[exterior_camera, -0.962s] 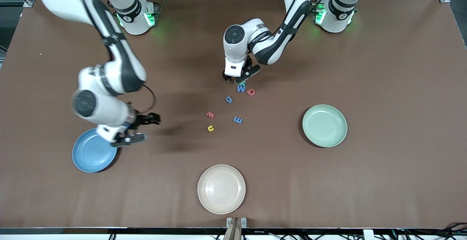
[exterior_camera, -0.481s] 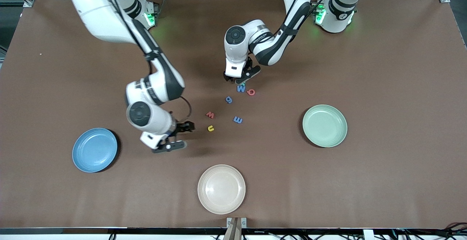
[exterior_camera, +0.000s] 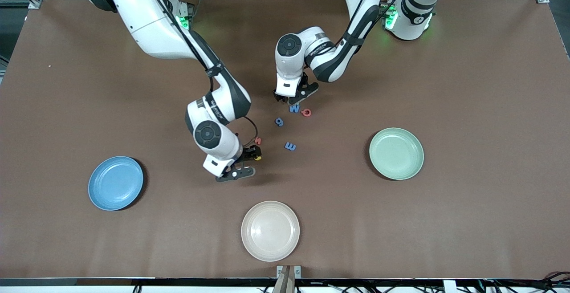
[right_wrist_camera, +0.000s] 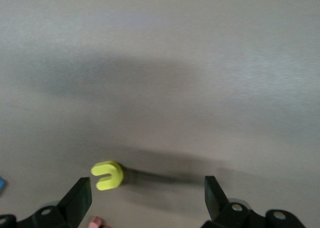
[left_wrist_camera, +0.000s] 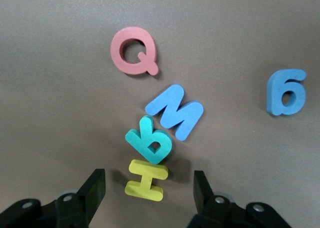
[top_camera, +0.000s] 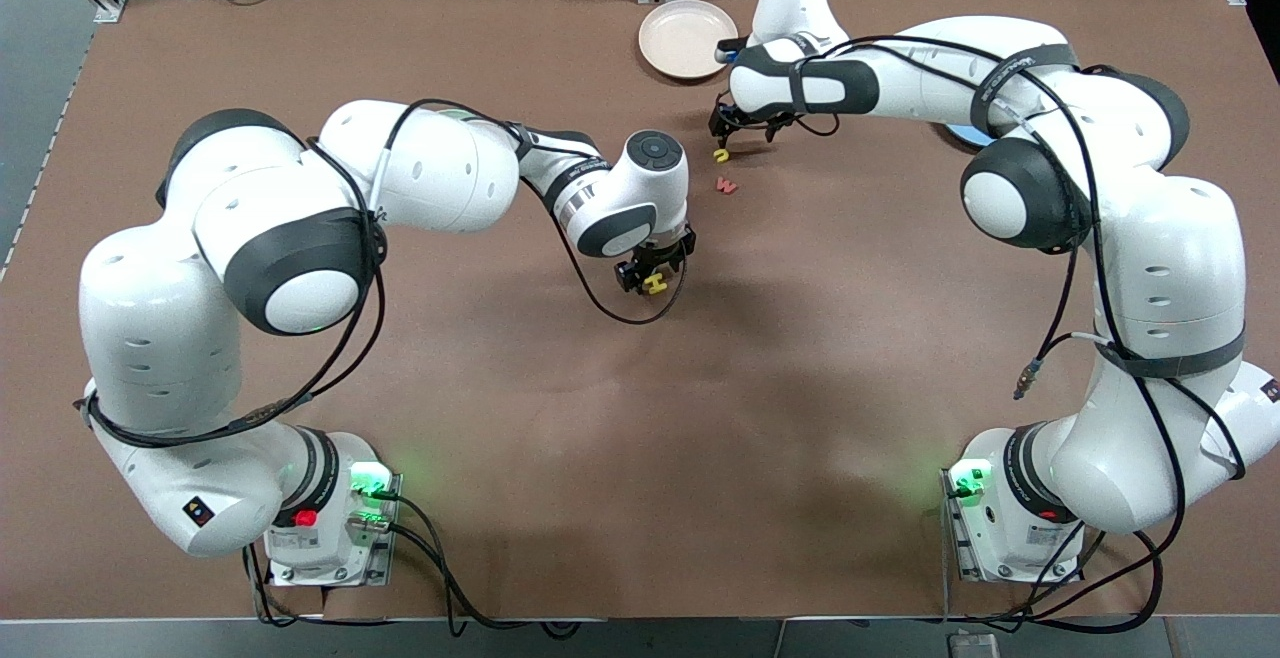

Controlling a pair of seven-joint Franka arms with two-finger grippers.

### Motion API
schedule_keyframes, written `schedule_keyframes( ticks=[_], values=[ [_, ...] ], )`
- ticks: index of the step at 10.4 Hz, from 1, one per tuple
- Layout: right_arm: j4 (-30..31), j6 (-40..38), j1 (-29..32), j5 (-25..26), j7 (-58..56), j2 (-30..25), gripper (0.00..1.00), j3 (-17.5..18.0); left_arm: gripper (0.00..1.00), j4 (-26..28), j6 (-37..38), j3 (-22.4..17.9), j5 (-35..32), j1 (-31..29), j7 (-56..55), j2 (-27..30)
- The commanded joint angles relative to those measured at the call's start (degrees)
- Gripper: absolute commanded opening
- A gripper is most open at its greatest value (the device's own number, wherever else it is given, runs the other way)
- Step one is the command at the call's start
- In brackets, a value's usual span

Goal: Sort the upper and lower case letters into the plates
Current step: 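Grasp the yellow H with the left gripper while the right grasps yellow u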

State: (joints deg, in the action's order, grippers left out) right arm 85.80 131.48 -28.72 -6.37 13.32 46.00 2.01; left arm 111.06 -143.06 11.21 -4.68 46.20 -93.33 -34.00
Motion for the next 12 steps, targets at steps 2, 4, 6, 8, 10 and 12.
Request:
schedule_keyframes(
  ticks=[2, 4, 6, 8, 10, 12],
  values=[
    [-5.11, -0.17, -2.83, 2.76, 2.41, 3.83, 1.0, -0.69, 0.78, -0.23, -2.3, 0.04, -1.91, -0.15, -1.33, -1.07],
    [-4.94, -0.08, -3.71, 4.96, 3.64, 4.01, 1.0, -0.69, 0.78, -0.14, -2.48, 0.04, -2.0, -0.15, -1.33, -1.59],
    [-4.59, -0.26, -3.36, 5.05, 3.74, 3.66, 1.0, -0.69, 0.75, 0.03, -2.48, 0.04, -2.0, -0.15, -1.33, -1.6],
    [-3.8, -0.44, -3.62, 5.05, 4.0, 3.39, 1.0, -0.78, 0.61, 0.12, -2.48, 0.04, -2.0, -0.06, -1.41, -1.69],
    [-3.18, -0.35, -3.88, 5.05, 4.09, 3.22, 1.0, -0.69, 0.5, 0.21, -2.4, 0.13, -1.91, 0.12, -1.59, -1.34],
    [-3.0, -0.35, -4.32, 5.05, 4.53, 3.22, 1.0, -0.78, 0.31, 0.12, -2.4, 0.21, -1.91, 0.29, -1.59, -1.34]
  ],
)
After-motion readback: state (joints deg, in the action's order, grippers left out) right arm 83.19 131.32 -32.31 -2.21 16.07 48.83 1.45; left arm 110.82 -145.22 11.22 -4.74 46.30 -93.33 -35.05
